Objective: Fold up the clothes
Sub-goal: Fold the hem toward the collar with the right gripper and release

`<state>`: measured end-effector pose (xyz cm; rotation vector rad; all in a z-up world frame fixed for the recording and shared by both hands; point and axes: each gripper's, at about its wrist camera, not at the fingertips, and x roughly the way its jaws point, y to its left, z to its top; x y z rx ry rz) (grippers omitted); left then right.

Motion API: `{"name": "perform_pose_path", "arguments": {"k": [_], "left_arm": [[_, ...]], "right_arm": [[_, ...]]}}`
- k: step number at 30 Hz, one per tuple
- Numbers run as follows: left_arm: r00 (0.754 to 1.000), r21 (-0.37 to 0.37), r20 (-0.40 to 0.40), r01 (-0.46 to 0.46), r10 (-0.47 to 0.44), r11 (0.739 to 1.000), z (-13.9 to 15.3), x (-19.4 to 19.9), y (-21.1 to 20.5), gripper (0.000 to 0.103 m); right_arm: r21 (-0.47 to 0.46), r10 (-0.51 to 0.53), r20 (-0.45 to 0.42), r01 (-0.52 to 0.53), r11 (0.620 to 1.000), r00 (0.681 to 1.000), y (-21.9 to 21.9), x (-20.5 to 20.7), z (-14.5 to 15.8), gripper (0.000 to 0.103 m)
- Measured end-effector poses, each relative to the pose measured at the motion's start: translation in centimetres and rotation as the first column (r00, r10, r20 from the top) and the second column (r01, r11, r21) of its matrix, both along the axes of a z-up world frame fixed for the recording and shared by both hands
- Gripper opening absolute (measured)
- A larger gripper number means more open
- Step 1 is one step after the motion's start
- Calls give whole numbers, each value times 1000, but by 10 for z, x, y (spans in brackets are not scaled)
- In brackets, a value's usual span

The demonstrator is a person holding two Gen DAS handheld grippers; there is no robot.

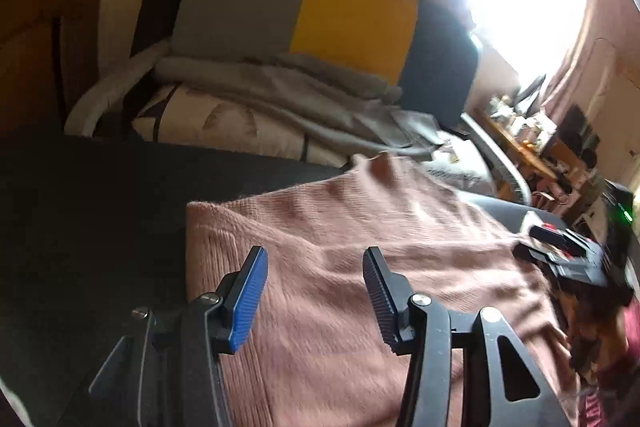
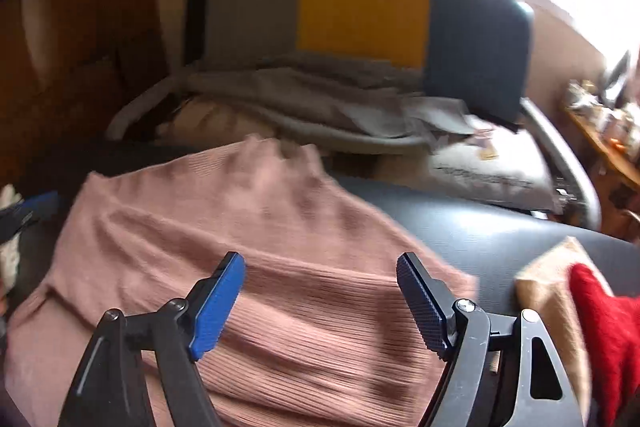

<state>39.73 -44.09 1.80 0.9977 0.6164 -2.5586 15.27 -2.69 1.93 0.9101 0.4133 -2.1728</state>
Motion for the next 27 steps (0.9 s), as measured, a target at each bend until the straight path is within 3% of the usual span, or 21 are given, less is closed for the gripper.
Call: {"name": "perform_pose_path", "arguments": {"k": [3, 6, 8, 11, 16, 18, 20, 24, 27], "left_arm": [[986, 13, 144, -82, 80, 997, -43, -8, -17, 52], [993, 11, 80, -84, 83, 996, -47, 4, -16, 52], [995, 8, 42, -85, 85, 996, -49, 11, -15, 52], [995, -9, 50, -86, 86, 996, -50, 7, -13, 52], [998, 1, 59, -21, 20, 1000, -36, 5, -10, 52], [999, 7, 52, 11, -12, 1000, -29, 4, -9, 52], [995, 21, -35, 90, -89, 996, -10, 2, -10, 54], [975, 3, -71, 210, -210, 978, 9, -37, -16, 60], [955, -22, -49, 293, -294, 956, 9, -84, -20, 62]], "right_arm": [[48, 0, 25, -2, 999, 1000, -6, -3, -27, 79], [60, -47, 91, 42, 997, 995, 11, -11, -63, 87], [-51, -41, 107, 46, 998, 993, 31, -12, -67, 87], [-43, -36, 99, 40, 998, 994, 25, -10, -67, 90], [-45, -15, 107, 20, 999, 994, 24, -7, -66, 96], [-67, 44, 141, -35, 997, 989, 22, -10, -54, 99], [-90, 104, 173, -89, 992, 979, 20, -13, -42, 99], [-178, 215, 231, -176, 968, 949, 7, -31, -12, 99], [-189, 232, 272, -185, 964, 934, -19, -60, -4, 96]]}}
